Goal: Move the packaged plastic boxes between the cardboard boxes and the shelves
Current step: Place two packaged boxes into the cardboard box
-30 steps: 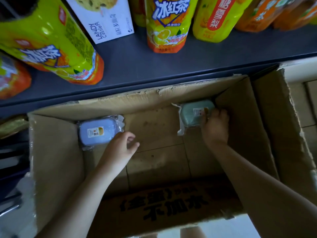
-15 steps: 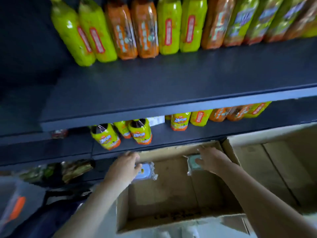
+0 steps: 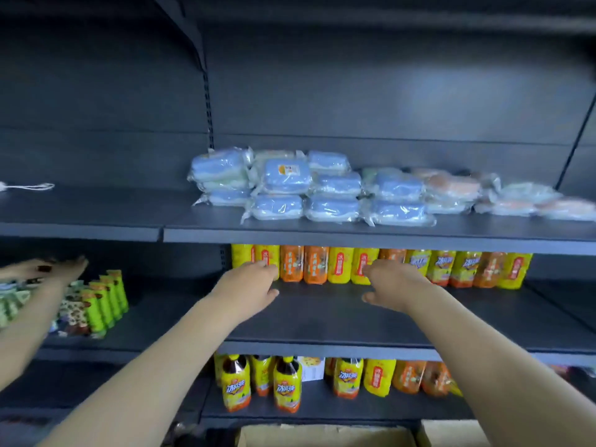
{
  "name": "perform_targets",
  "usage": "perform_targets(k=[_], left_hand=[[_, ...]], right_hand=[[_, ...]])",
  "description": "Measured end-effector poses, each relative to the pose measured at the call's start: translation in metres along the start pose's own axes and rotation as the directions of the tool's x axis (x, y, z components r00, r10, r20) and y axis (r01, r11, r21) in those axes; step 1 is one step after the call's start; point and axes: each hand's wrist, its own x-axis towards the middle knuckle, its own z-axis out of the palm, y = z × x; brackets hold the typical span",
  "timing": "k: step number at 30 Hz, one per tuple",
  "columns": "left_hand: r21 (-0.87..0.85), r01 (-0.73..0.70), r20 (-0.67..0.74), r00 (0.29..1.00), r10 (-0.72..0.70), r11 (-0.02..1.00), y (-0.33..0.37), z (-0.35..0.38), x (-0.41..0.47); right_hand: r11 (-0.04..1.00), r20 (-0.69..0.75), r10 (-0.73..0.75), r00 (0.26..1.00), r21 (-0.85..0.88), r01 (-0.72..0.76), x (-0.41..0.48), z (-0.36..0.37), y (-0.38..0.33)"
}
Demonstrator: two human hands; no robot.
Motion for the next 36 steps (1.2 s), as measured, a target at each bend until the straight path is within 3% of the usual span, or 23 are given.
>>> perform_targets(k=[3,8,17,28,36], left_hand=[[0.14,0.024,-0.08,0.997,-0.013,0.99,0.002,-0.05,-0.017],[0.278,-0.012,-0.101,0.994,0.042,0.96,0.012,-0.109,-0.049],[0.31,-0.072,-0.117,0.987,0.113,0.948,0.024,-0.168,-0.062],[0.251,-0.086,-0.123,0.985,0.12,0.964,-0.073,-0.165,0.041],[0.212,-0.104,-0.208,0.967,0.148,0.972,-0.165,-0.143,0.143]], right_hand=[[1.0,-0.082,-0.005,0.997,0.003,0.006,-0.025,-0.052,-0.001],[0.999,-0.138,-0.029,0.99,0.025,0.033,-0.068,-0.103,-0.008],[0.999,-0.159,-0.035,0.987,-0.04,0.029,-0.084,-0.128,-0.017],[0.992,-0.191,0.047,0.98,0.121,-0.024,0.056,-0.156,-0.022],[0.96,-0.205,0.137,0.969,0.268,-0.079,0.177,-0.169,-0.04]])
